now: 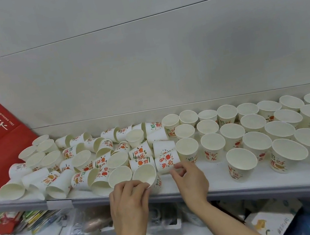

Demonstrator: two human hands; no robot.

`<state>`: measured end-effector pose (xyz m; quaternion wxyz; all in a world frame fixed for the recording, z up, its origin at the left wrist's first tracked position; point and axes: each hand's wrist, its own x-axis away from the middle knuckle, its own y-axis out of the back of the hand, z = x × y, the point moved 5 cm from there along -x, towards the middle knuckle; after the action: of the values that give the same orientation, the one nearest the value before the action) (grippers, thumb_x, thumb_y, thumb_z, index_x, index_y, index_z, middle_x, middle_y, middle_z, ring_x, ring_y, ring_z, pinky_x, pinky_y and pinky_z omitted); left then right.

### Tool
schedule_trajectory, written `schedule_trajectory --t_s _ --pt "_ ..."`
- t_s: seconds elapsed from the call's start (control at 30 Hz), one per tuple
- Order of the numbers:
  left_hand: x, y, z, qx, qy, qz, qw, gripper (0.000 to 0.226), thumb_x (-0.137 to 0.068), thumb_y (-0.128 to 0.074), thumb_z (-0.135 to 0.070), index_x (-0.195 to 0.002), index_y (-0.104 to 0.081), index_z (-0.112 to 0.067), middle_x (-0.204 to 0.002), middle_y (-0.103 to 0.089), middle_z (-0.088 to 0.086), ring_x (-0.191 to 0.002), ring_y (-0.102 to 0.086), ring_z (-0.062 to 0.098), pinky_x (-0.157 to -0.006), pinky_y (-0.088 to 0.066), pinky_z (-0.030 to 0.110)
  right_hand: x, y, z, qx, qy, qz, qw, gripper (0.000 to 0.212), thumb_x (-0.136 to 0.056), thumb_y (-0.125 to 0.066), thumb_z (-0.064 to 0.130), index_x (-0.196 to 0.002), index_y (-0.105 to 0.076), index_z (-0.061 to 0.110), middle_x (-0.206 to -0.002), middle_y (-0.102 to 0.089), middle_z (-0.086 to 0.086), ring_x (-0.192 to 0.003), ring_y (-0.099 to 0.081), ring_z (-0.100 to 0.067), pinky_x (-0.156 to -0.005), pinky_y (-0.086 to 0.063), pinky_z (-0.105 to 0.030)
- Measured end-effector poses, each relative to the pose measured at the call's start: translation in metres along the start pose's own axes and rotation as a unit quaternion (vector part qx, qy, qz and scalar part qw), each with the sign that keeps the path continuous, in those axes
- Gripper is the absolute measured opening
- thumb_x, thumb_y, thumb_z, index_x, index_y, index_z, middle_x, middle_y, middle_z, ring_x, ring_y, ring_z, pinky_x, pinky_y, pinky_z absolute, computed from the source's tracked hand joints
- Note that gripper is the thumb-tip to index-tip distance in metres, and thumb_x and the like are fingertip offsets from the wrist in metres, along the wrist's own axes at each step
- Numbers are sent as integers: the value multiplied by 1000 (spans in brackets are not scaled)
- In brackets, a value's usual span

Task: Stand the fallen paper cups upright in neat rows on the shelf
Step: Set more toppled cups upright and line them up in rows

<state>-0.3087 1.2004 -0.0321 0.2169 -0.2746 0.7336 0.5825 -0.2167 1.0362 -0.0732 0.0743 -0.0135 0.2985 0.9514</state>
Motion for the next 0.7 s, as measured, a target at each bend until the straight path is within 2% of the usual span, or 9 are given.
schedule_trajectory --t_s 0.1,0.3,0.57,0.7 --pt "-2 -2 1 12 -5 3 1000 5 -80 -76 -25 -84 -75 -22 -91 -68 -8 -90 -53 20 -75 -37 30 1 -3 0 -39 -37 -17 998 18 -83 -66 45 -92 -57 33 -87 -62 16 -75 -54 -2 -68 -48 -26" --pt "-2 -7 4 29 5 24 999 17 -70 -85 -20 -84 -76 -20 -91 -69 -7 -90 -54 20 -74 -40 31 0 0 -4 -84 -74 -41 993 29 -82 -70 41 -101 -49 35 -70 -56 9 -68 -54 -5 -66 -49 -28" --pt "-9 -12 5 31 -7 42 999 15 -72 -83 -24 -85 -76 -21 -92 -70 -8 -91 -53 18 -73 -43 31 -2 7 -11 -97 -107 -67 987 35 -81 -71 37 -108 -48 30 -75 -56 8 -69 -53 -5 -61 -40 -26" --pt "-11 -14 7 35 -9 46 998 14 -71 -83 -25 -83 -75 -23 -91 -70 -10 -90 -54 17 -72 -43 30 -3 10 -12 -123 -127 -88 980 47 -77 -76 37 -110 -45 26 -80 -55 7 -72 -53 -6 -62 -40 -26"
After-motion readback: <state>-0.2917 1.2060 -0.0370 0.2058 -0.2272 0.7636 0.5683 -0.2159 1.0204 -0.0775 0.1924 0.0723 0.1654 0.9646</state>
